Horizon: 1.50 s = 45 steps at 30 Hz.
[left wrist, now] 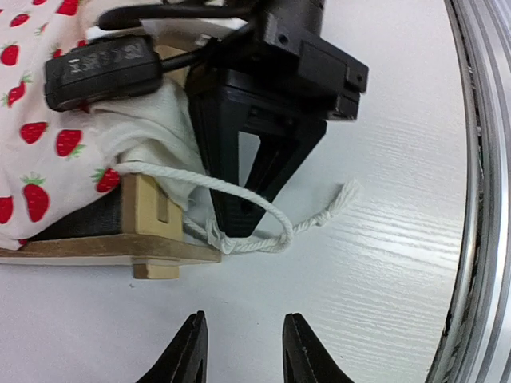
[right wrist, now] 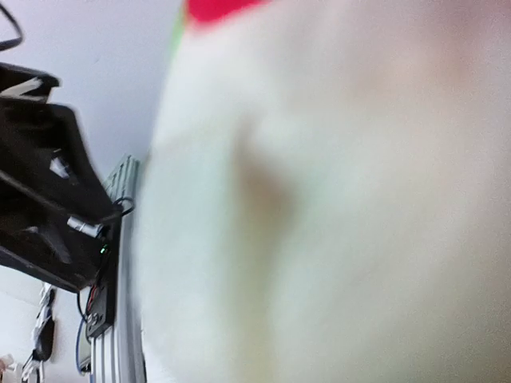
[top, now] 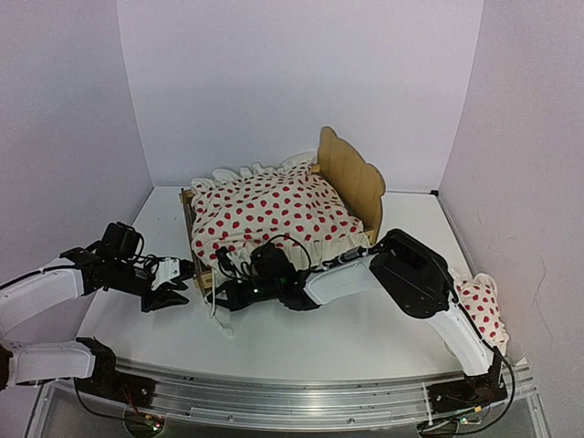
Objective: Set up the pet bed
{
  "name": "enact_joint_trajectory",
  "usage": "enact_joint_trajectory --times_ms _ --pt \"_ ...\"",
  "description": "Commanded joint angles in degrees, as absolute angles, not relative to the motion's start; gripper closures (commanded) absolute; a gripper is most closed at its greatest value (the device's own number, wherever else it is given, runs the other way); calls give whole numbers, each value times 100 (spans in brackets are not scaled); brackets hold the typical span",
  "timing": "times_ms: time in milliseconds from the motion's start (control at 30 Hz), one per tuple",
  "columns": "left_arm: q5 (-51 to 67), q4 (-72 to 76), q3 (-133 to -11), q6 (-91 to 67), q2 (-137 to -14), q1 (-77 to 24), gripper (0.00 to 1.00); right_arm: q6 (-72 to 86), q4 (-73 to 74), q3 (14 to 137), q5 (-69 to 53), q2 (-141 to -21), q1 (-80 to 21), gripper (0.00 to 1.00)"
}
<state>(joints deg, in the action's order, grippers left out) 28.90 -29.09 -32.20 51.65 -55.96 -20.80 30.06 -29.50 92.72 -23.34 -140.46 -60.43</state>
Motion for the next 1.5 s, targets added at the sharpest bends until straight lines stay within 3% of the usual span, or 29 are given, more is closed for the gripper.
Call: enact_joint_trajectory --times_ms 0,200,400,867,1067,1267,1467 --pt "3440 -2304 -2917 5896 -5445 -2065 62 3026 -3598 8980 -3112 -13739 -6074 100" --pt "3504 -1758 -2842 6010 -6158 -2074 60 3054 -3666 9077 -3077 -13766 -6075 100" --pt "3187 -1225 -3008 5777 -7298 -2072 66 3102 -3735 9129 -3114 -13798 -6077 100" --pt "3858 -369 -2837 5706 -7576 -2081 67 3073 -3761 9102 -3152 -13769 -6074 100" --pt "3890 -373 -2785 6046 -7636 -2141 75 3032 -3762 9140 -3129 -13778 -6075 100" --pt "3986 -414 -2786 6211 -7505 -2192 99 3065 -3762 9162 -3087 -13832 -6052 100" --pt "3703 -444 -2824 5952 -7363 -2189 100 3073 -3749 9061 -2978 -13777 -6001 100"
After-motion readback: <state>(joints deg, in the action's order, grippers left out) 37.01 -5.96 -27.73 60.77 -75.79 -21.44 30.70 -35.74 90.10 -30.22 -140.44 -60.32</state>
